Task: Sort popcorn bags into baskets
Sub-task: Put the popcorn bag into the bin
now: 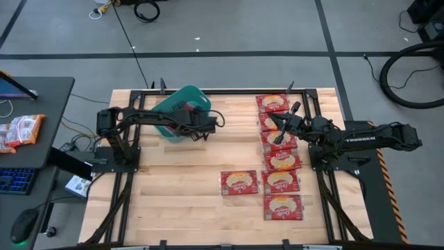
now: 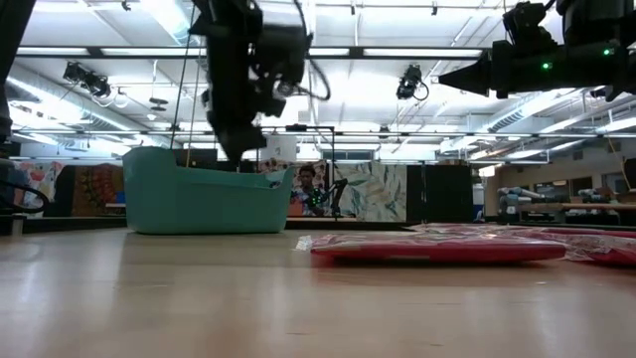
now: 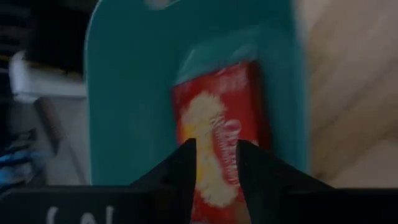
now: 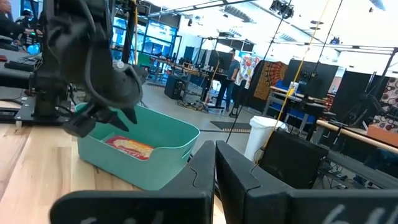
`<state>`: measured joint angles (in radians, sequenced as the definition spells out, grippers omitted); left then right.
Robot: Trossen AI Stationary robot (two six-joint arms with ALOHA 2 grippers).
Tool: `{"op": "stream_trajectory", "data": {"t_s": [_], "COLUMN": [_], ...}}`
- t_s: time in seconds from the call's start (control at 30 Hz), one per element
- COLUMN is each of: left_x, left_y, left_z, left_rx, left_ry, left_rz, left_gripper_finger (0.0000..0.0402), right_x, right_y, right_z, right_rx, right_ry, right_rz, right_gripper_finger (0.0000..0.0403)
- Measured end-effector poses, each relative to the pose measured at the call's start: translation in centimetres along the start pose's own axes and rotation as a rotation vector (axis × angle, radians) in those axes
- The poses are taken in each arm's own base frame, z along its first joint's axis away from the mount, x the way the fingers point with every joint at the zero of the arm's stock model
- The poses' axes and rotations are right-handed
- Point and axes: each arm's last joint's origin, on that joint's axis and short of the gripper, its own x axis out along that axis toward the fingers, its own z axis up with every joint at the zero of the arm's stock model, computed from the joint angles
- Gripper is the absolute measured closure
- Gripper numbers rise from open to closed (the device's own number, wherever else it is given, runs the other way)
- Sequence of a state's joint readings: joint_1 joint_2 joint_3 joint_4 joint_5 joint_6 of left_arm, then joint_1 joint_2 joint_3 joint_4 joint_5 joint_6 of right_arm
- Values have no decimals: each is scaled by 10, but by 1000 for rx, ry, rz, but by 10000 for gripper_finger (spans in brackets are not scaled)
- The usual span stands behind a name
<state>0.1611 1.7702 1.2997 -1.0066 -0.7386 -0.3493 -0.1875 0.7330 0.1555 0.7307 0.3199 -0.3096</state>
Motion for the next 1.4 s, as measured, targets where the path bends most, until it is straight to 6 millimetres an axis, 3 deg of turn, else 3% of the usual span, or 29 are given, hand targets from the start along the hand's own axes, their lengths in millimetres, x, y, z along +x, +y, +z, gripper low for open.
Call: {"op": "stream_trajectory", "data": {"t_s": [0.3, 0.47, 0.8, 1.07, 1.4], "left_x": [-40, -54, -45, -59, -28], "left_y": [-46, -79, -135, -146, -167], "left_z": [19, 24, 25, 23, 21], "left_rx": [260, 326, 354, 428, 645], "left_ry": [-257, -405, -458, -557, -582], "left_rz": [-548, -711, -939, -1024, -1190], "left_gripper_finger": [276, 276, 276, 276, 277], "right_x": [0, 0, 0, 0, 0], "right_y": [0, 0, 0, 0, 0], "right_z": [0, 0, 1, 1, 1], "right_rx": [0, 0, 3, 4, 4], "right_ry": [0, 0, -6, -10, -9], "right_rz": [0, 0, -2, -4, -4], "right_gripper_finger": [383, 383, 383, 383, 383]}}
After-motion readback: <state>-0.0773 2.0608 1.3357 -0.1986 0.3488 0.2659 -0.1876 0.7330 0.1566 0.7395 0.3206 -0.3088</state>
